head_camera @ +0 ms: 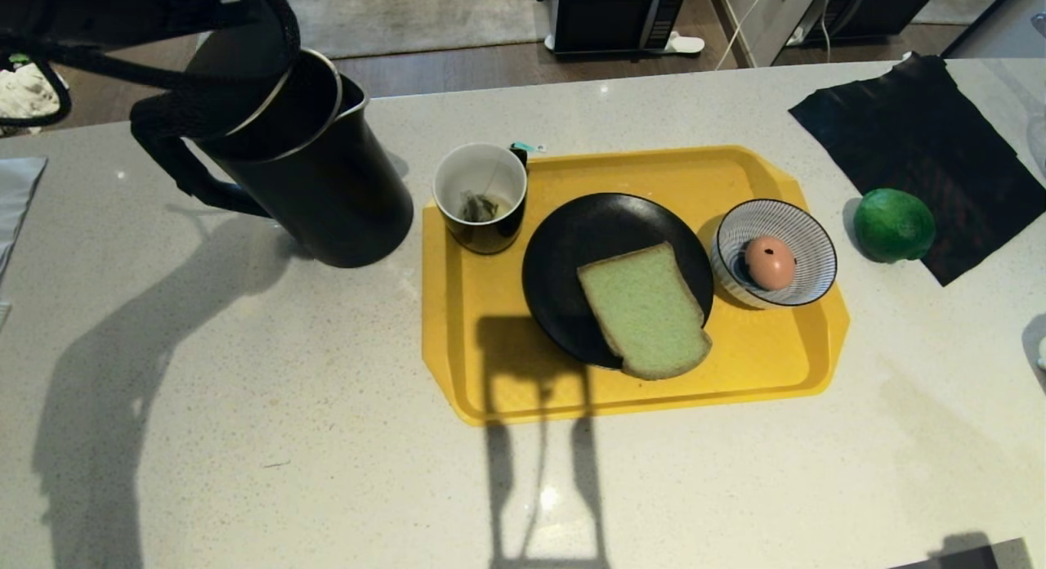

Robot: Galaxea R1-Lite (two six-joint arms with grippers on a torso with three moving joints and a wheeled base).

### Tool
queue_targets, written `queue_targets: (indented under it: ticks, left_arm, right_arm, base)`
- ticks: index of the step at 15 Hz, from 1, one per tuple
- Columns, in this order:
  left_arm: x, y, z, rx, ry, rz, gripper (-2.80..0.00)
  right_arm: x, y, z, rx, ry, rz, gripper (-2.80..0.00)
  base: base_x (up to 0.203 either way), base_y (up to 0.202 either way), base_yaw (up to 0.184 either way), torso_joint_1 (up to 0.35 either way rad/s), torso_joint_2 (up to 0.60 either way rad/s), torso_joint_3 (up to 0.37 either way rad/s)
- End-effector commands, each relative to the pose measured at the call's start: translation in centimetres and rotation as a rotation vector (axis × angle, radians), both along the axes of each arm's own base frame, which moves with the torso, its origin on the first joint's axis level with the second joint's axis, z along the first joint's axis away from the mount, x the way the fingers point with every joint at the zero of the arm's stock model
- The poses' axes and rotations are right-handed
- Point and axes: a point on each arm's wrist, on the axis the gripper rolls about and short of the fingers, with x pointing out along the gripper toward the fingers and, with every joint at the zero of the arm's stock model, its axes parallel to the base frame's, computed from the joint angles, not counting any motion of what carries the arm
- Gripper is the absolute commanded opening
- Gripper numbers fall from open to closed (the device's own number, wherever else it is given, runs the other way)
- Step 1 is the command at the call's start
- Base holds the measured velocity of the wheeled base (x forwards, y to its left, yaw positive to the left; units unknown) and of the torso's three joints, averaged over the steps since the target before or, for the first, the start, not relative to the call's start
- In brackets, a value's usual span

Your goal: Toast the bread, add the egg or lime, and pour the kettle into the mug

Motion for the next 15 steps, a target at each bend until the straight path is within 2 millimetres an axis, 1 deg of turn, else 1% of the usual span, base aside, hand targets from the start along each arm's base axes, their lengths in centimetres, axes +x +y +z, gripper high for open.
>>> queue_targets:
  ticks: [1,15]
  left_arm:
    - [0.0,-0.2,-0.7,0.012,0.023,-0.001,-2.80]
    - [1.4,-1.3,-4.3,0.069,0.125,-0.005,-2.80]
  right_arm:
    - [0.0,0.0,0.0,0.000,0.000,0.000,-2.80]
    - [0.0,0.0,0.0,0.000,-0.001,0.000,-2.80]
  base:
    - [0.000,0.000,0.000,0.000,0.00,0.000]
    - [0.000,0.000,0.000,0.000,0.00,0.000]
